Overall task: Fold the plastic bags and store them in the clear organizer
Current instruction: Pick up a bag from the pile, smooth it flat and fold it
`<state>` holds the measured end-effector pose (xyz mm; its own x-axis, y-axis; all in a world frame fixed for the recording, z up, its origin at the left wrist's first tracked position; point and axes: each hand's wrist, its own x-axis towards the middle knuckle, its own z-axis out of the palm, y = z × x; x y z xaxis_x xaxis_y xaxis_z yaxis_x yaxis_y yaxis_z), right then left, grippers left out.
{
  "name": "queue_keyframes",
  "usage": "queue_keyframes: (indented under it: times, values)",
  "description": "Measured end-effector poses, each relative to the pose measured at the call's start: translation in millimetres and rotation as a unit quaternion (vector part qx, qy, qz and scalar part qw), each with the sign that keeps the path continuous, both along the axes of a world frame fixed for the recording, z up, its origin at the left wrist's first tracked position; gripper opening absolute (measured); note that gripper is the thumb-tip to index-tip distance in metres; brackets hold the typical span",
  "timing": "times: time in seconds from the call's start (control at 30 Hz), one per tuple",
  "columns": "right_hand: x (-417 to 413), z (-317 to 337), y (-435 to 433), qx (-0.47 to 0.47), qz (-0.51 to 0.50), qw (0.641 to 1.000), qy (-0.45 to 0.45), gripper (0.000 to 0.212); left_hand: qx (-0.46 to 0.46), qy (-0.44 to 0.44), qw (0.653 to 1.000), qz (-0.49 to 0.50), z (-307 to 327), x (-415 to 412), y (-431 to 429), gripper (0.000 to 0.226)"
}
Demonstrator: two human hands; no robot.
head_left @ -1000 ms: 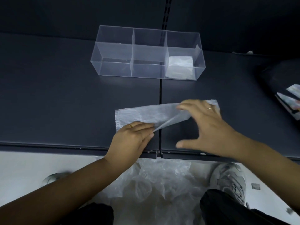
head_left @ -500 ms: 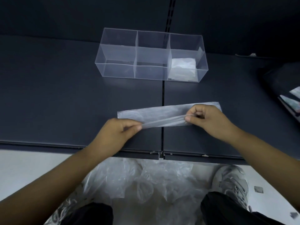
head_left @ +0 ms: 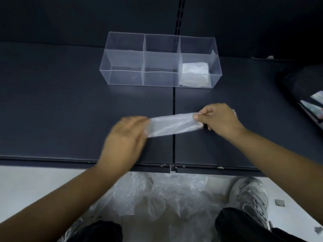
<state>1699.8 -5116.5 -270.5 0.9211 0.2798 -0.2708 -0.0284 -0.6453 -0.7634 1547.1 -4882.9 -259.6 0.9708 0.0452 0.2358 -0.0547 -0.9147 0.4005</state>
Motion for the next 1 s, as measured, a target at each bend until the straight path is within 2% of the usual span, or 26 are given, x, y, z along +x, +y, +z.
queue_keyframes:
  times: [0.07, 0.13, 0.2, 0.27, 0.33, 0.37, 0.43, 0.5, 0.6, 0.77, 0.83, 0.93, 1.0]
  values:
    - [-2.1, 0.1, 2.5, -0.006, -0.007, 1.000, -0.005, 0.016, 0.067, 0.120, 0.988, -0.070, -9.2, -1.4, -21.6, 0.066]
    - [-4.6, 1.3, 4.9, -0.025, -0.016, 1.000, -0.010, 0.015, 0.160, 0.198, 0.965, -0.067, -23.8, -4.1, -26.1, 0.082]
    - [-10.5, 4.3, 7.3, -0.063, -0.036, 0.996, -0.053, 0.014, 0.192, 0.208, 0.957, -0.058, -33.5, -7.5, -24.0, 0.086]
    - [-24.2, 7.9, 12.3, -0.115, -0.015, 0.975, -0.188, 0.024, 0.177, 0.207, 0.961, -0.058, -33.9, -6.9, -24.3, 0.086]
    - [-45.0, 10.8, 24.2, -0.095, 0.097, 0.944, -0.300, 0.036, 0.177, 0.205, 0.961, -0.063, -34.0, -6.1, -25.3, 0.085]
    - [-55.6, 9.1, 31.1, -0.087, 0.180, 0.931, -0.304, 0.043, 0.179, 0.201, 0.961, -0.065, -34.7, -6.4, -25.4, 0.085]
    - [-70.6, -0.3, 39.1, -0.130, 0.325, 0.904, -0.247, 0.060, 0.177, 0.200, 0.961, -0.070, -34.3, -6.6, -25.2, 0.084]
    - [-68.7, -12.6, 31.7, -0.232, 0.371, 0.874, -0.212, 0.075, 0.175, 0.190, 0.963, -0.074, -35.0, -6.8, -24.0, 0.083]
    - [-50.7, -21.0, -0.1, -0.323, 0.325, 0.863, -0.210, 0.090, 0.181, 0.192, 0.961, -0.078, -34.6, -7.0, -22.6, 0.082]
    - [-25.1, -20.7, -61.0, -0.347, 0.228, 0.892, -0.180, 0.093, 0.180, 0.185, 0.963, -0.076, -36.0, -6.4, -21.5, 0.083]
    - [-18.6, -18.8, -74.8, -0.327, 0.192, 0.911, -0.164, 0.081, 0.178, 0.185, 0.963, -0.078, -35.5, -6.6, -21.7, 0.083]
    - [-7.4, -12.7, -79.3, -0.208, 0.093, 0.957, -0.180, 0.054, 0.184, 0.183, 0.962, -0.082, -33.7, -6.2, -21.0, 0.084]
    - [3.5, -5.8, -75.6, -0.176, 0.043, 0.963, -0.201, 0.037, 0.186, 0.185, 0.961, -0.092, -32.5, -4.1, -18.3, 0.085]
